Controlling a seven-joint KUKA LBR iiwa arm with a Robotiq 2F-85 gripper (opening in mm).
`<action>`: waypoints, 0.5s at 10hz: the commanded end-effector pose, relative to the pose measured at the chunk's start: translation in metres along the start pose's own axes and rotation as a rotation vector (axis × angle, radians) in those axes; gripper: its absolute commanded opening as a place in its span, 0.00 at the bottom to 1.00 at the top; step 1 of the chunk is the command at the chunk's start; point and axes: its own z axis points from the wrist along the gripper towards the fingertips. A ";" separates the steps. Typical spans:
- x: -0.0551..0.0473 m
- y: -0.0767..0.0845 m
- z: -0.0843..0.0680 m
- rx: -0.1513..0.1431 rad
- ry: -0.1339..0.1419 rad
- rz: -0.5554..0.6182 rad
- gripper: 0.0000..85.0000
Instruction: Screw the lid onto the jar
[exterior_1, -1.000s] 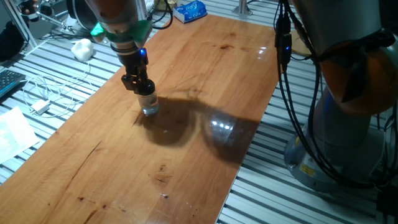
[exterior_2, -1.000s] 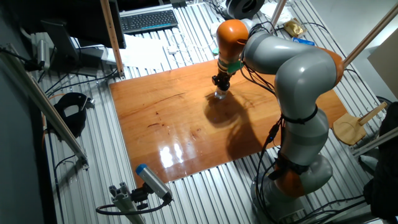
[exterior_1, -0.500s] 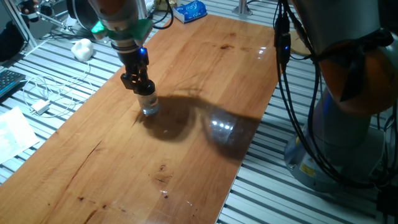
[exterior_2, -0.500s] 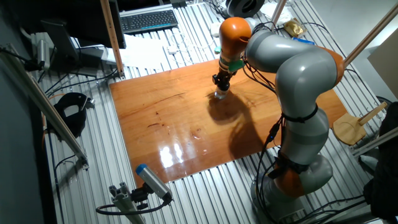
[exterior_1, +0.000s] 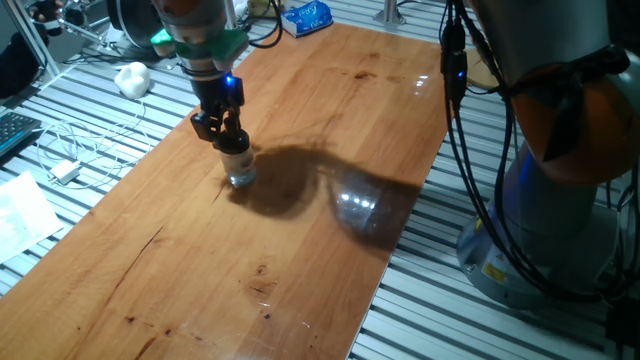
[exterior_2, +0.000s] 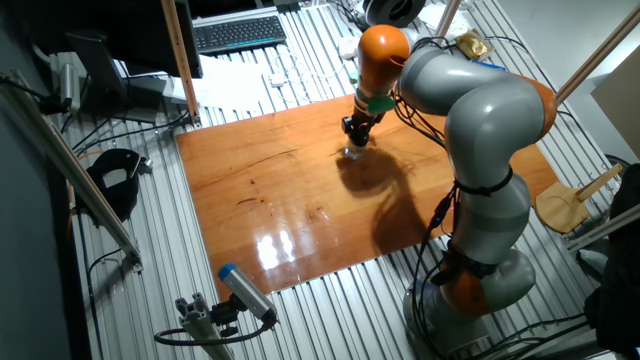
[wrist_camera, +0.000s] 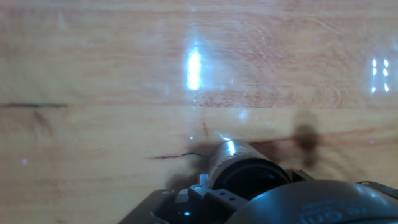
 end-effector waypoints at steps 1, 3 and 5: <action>0.000 0.000 0.000 -0.003 0.002 0.043 0.40; 0.001 0.000 0.001 -0.015 0.008 0.111 0.40; 0.002 0.000 0.001 -0.030 0.010 0.187 0.40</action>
